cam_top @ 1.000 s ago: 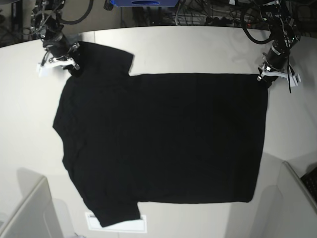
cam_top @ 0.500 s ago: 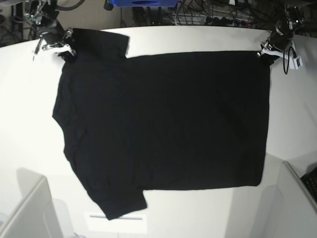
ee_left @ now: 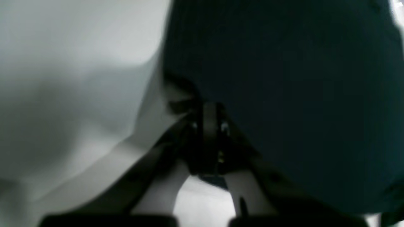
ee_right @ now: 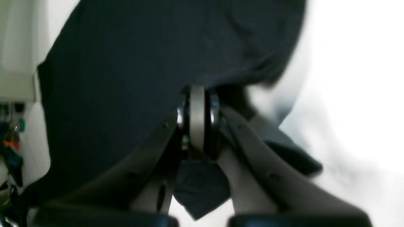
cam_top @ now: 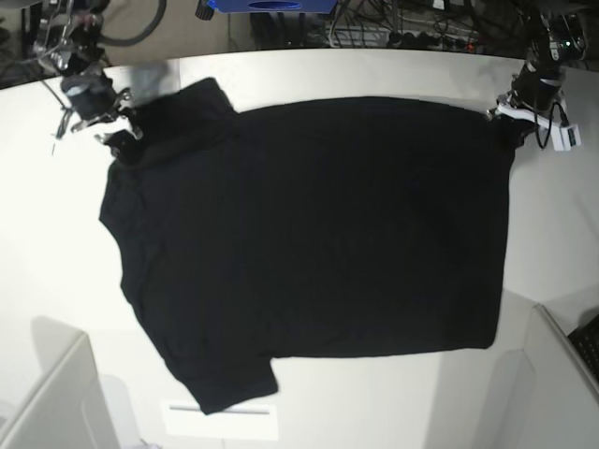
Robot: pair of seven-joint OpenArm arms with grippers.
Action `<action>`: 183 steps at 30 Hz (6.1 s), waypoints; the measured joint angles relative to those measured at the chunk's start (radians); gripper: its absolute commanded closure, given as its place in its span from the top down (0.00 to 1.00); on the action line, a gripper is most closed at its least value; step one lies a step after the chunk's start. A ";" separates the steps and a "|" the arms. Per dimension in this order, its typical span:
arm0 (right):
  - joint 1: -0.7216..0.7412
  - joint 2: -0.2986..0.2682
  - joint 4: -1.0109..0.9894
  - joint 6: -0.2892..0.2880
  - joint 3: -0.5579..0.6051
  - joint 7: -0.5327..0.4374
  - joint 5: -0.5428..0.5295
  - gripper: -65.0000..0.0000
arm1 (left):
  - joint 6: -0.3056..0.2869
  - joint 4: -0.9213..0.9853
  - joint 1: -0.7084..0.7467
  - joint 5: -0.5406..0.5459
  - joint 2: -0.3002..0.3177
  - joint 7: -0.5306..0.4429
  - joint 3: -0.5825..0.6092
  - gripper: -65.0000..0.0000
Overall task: Fold the T-shirt properly
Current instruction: 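Lift the shirt with both grippers and drag it toward the arms, then lower the held shirt edge onto the table and open both grippers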
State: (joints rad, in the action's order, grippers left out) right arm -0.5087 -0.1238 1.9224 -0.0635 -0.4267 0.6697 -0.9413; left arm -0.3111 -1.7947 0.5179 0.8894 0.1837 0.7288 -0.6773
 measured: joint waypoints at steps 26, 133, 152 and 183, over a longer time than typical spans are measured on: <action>0.453 -0.058 -0.350 0.082 0.003 0.123 0.003 0.00 | 0.185 0.171 -0.228 0.111 0.002 -0.002 0.007 0.00; 0.247 0.179 -0.145 0.083 -0.198 0.034 0.134 0.56 | 0.146 0.379 -0.438 -0.072 -0.093 0.088 -0.174 0.79; 0.455 0.183 -0.494 0.082 -0.280 -0.054 0.131 0.56 | 0.150 0.422 -0.465 -0.153 -0.094 0.096 -0.107 0.00; 0.543 0.124 -0.650 0.066 -0.283 -0.046 0.128 0.00 | 0.149 0.422 -0.443 -0.156 -0.028 0.106 -0.042 0.00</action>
State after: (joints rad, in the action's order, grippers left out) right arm 0.0345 0.0002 1.2728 0.0029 -0.7094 0.6235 -0.8135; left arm -0.1619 -1.3731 0.0746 0.7334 0.1558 0.8349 -0.7189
